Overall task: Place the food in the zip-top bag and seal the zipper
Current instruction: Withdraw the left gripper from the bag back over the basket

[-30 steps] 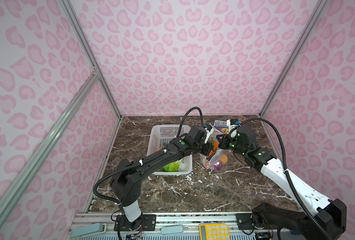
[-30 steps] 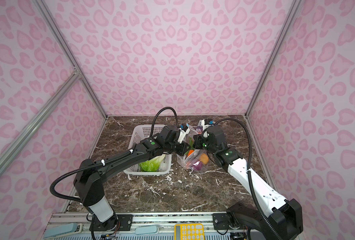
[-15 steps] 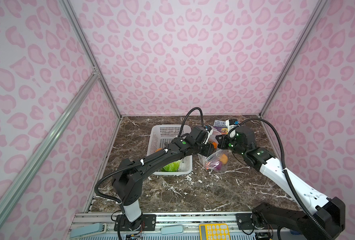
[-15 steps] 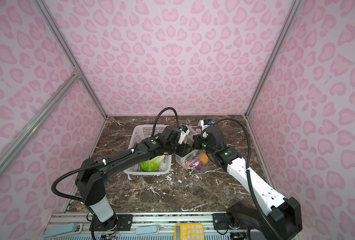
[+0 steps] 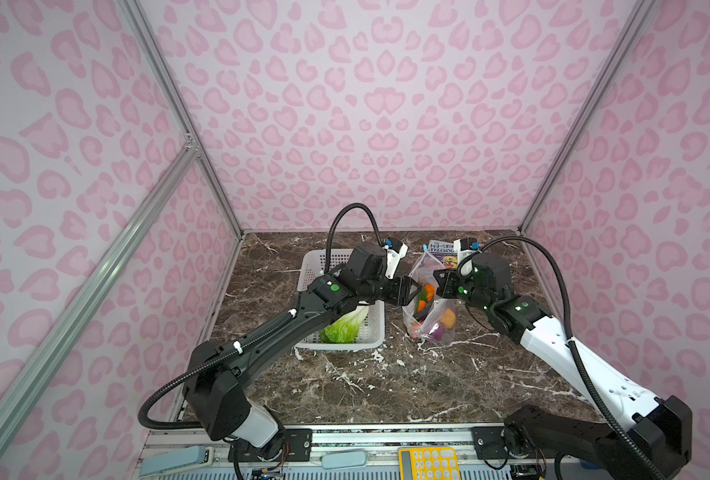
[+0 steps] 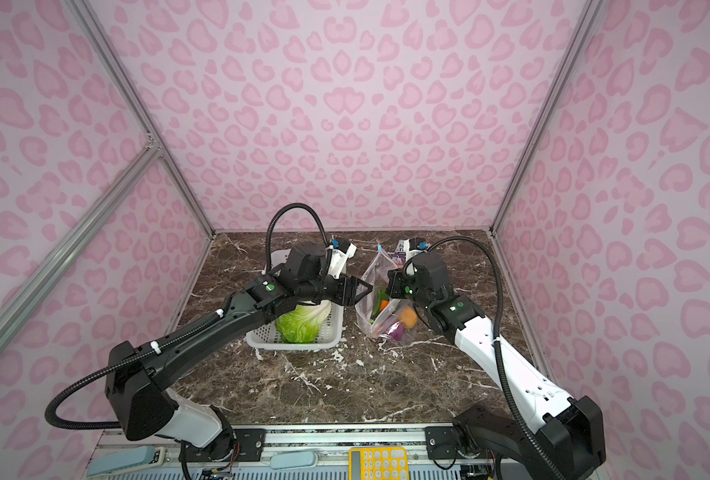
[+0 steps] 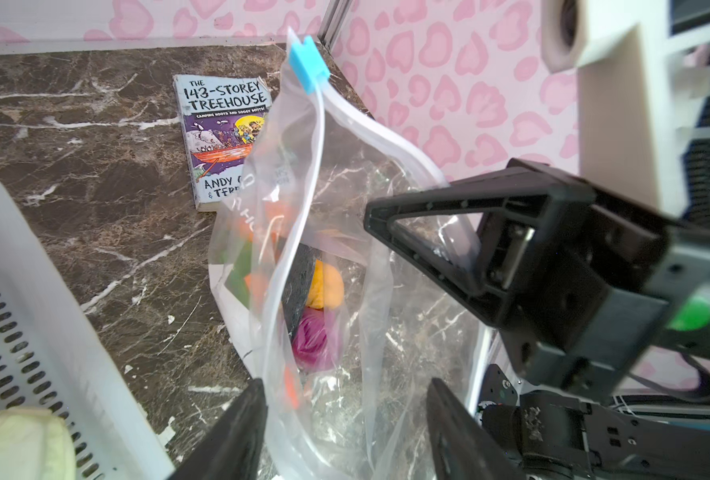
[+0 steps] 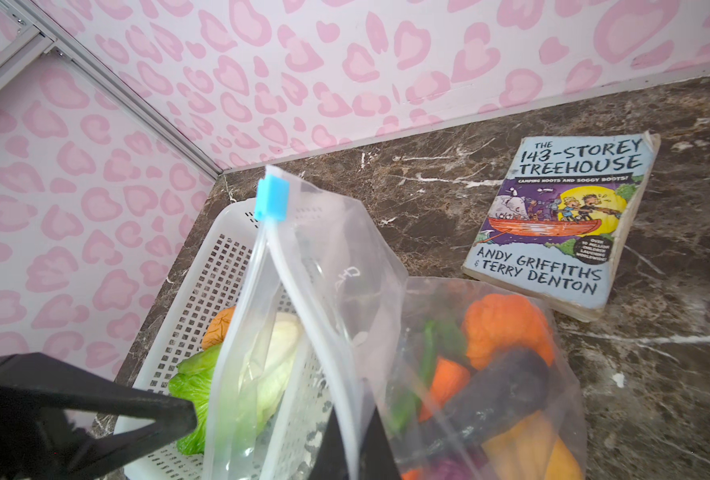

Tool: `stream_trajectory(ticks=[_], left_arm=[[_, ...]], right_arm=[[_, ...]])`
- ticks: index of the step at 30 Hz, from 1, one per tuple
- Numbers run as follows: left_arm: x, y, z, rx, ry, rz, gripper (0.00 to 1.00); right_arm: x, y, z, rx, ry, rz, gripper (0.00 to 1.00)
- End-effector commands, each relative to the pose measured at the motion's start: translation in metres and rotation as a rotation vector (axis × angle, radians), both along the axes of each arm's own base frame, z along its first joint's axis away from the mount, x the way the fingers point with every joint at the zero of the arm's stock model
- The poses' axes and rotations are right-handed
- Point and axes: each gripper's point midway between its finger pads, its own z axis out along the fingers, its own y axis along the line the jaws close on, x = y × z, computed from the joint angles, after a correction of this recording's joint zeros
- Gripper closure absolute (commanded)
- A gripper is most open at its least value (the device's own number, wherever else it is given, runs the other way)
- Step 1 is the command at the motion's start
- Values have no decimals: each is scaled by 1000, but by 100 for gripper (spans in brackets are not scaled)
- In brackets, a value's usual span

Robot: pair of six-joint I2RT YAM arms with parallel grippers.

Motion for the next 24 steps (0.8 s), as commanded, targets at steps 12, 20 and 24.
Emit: stream_trajectory(ticks=[12,20,24], left_arm=[[54,158,-54,239,58,420,37],[61,224,-117,343,237,596,37],[62,237,-140,378,292,615,37]], right_arm=[[6,-1,1,0,-19,-6,100],[7,-2,1,-2,-17,-6,100],[6,-1,0,1,-11,-7,100]])
